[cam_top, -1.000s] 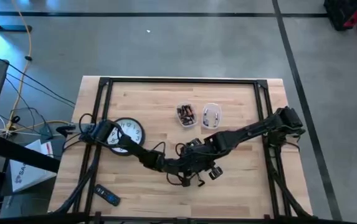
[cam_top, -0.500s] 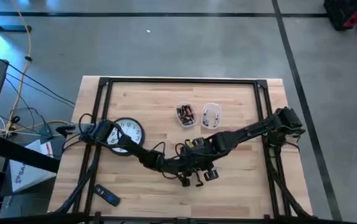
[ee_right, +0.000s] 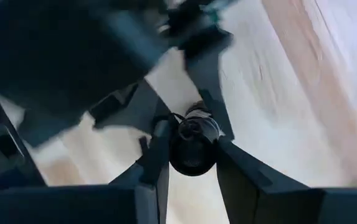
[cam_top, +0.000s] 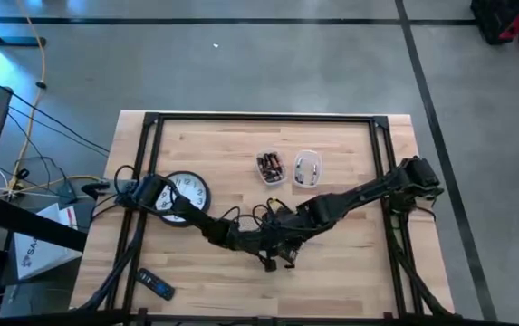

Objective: Insert battery
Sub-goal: Close the lid of the black flashlight

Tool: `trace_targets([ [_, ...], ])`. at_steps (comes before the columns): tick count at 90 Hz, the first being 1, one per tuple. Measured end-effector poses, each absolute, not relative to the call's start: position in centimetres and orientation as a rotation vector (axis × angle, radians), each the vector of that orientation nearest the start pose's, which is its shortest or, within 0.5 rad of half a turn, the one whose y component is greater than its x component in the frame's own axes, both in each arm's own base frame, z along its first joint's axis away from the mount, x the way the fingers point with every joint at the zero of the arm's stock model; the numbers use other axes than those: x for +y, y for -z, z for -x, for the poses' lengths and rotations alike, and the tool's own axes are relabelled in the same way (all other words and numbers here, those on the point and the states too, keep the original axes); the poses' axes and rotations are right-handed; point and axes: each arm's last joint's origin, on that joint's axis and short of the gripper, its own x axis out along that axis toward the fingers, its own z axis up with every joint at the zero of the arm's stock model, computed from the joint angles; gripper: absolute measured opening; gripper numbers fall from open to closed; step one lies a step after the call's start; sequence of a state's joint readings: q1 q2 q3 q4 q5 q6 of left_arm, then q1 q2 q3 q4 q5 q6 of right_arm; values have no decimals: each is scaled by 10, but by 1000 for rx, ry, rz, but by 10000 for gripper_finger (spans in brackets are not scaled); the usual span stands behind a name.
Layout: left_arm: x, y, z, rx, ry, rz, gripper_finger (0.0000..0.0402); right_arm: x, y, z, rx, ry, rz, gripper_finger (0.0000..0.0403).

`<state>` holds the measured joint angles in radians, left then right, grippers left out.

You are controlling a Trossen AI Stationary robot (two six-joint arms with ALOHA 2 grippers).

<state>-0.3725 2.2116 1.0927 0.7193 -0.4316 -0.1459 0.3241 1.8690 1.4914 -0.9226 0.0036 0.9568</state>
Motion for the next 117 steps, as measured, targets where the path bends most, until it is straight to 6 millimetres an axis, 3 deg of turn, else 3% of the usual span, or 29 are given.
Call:
trace_targets([
  [33,-144,-84,-401,363,-84,-17,99,123,-228,-353,1177,711,-1022,83],
  [53,-142,-85,-401,364,-85,-27,99,122,-230,-352,1191,680,-1010,106],
  [79,-141,-85,-402,364,-79,-29,99,110,-239,-347,1216,627,-908,185],
  [98,-141,-85,-402,363,-79,-29,99,103,-256,-342,1310,248,-661,228],
  [117,-141,-85,-402,363,-80,-28,99,111,-257,-339,1304,-204,-123,228],
])
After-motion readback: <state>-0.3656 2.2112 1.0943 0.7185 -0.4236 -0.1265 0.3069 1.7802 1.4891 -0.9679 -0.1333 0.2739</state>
